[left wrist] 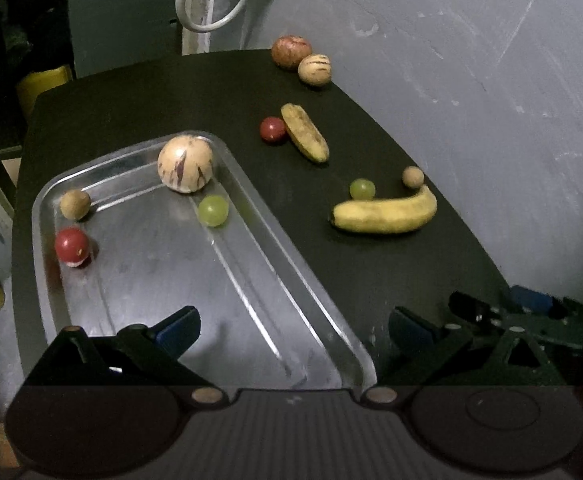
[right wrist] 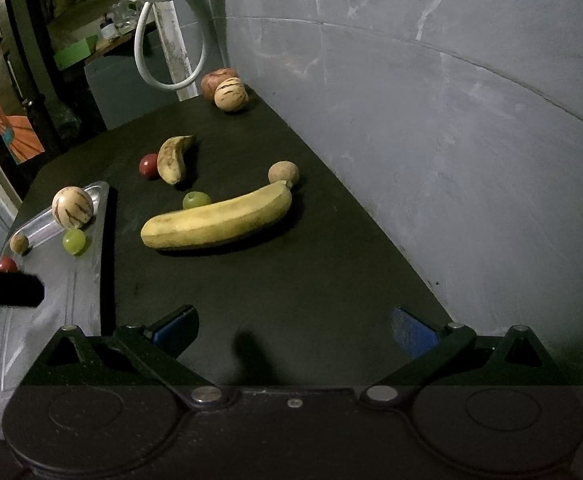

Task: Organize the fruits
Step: 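Move the left tool to the small banana while the right tool approaches a green grape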

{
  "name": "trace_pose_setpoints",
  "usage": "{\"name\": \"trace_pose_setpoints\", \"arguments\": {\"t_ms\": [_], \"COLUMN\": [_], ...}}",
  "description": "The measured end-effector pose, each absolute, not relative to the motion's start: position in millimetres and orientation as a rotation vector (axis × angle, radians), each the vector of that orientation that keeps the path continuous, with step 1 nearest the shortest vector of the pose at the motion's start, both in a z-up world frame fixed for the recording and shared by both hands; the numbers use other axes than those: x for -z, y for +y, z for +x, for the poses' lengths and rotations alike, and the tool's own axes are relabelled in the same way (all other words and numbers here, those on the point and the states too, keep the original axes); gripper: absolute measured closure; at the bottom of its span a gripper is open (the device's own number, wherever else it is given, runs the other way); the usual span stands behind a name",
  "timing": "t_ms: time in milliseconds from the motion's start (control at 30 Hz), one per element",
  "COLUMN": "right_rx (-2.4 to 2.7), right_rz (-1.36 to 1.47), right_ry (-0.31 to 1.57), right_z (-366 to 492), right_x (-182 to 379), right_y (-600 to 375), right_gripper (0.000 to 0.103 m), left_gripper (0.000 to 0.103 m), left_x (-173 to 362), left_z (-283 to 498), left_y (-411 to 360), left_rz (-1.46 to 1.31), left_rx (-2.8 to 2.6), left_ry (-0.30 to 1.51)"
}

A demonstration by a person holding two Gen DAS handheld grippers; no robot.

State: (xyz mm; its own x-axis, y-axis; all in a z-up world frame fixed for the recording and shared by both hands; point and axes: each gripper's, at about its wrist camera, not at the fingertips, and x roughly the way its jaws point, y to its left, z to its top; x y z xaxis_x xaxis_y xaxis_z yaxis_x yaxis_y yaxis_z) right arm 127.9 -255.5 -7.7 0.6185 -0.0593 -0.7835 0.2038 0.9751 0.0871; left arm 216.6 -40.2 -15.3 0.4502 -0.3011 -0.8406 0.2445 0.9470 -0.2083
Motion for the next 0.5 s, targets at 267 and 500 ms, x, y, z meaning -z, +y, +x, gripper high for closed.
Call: {"name": "trace_pose_setpoints", "arguments": {"t_ms": [267, 500], "right_rx": [0.125, 0.110], "right_rz": [0.192, 0.204], "right_ry": [0.876, 0.873], "right_z": [146.2, 156.1], "right_x": [7.1, 8.5], "right_y": [-253.7, -251.4], "right_gripper": [0.001, 0.001], "left_gripper": [0.001, 0.001], "left_x": [13.9, 13.7], "left_z": [245.5, 263.9], "left_y": [-49.5, -54.8], "left_rz": [-0.102, -0.131], "left_rx": [0.310, 0.304], "left_ry": [1.032, 1.020]}}
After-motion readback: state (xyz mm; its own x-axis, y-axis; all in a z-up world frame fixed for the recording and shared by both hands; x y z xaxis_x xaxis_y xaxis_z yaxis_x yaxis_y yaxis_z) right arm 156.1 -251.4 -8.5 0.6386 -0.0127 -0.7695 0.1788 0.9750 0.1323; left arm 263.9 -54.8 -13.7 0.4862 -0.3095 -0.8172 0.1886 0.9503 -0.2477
